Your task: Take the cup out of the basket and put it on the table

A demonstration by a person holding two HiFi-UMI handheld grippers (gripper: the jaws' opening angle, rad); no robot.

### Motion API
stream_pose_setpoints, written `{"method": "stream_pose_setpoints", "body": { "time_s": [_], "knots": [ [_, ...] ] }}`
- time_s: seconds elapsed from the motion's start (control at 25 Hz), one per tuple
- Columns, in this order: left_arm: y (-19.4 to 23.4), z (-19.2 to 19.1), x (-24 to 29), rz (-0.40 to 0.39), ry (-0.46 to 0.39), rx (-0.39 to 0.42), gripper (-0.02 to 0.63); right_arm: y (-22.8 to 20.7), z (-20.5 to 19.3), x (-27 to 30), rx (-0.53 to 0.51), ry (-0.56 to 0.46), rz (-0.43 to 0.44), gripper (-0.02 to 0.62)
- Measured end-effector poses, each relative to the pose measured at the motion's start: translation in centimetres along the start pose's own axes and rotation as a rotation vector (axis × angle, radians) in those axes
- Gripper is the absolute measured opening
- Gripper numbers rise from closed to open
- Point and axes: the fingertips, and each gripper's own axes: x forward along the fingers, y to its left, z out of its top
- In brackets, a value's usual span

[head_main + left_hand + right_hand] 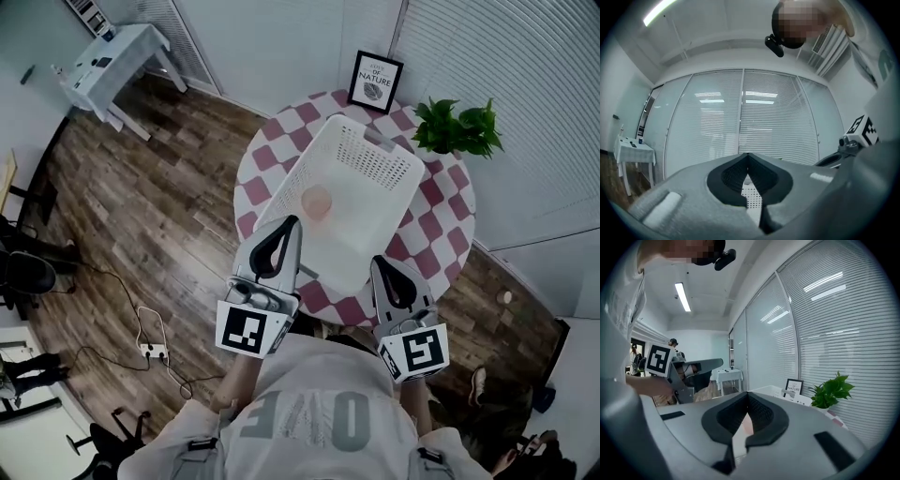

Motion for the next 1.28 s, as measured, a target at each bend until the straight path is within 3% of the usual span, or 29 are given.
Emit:
{"method": "stream_pose_setpoints", "body": {
  "time_s": [0.36,0.56,0.72,0.96,1.16,1.28],
  "knots": [
    [4.7,-0.4,5.0,-0.101,-0.013,-0.061,0.004,-0.5,1.4,5.8,0.017,0.037,-0.093,0.008],
    [6.9,-1.0,6.4,-0.116,-0.010,-0.055,0.004,-0.1,1.9,8.5,-0.004,0.039,-0.121,0.008],
    [8.1,-2.2,8.1,-0.093,0.006,-0.078,0.005,-0.8,1.9,10.1,0.011,0.029,-0.104,0.008],
    [8.4,-2.9,9.2,-0.058,0.023,-0.037,0.003,-3.4,1.5,11.3,0.113,0.050,-0.066,0.008],
    [8.9,-3.3,10.2,-0.043,0.025,-0.050,0.005,-4.8,1.5,12.8,0.098,0.073,-0.067,0.008],
    [8.6,-3.9,10.6,-0.052,0.032,-0.058,0.005,-4.2,0.2,14.5,0.081,0.147,0.004,0.009]
  ]
}}
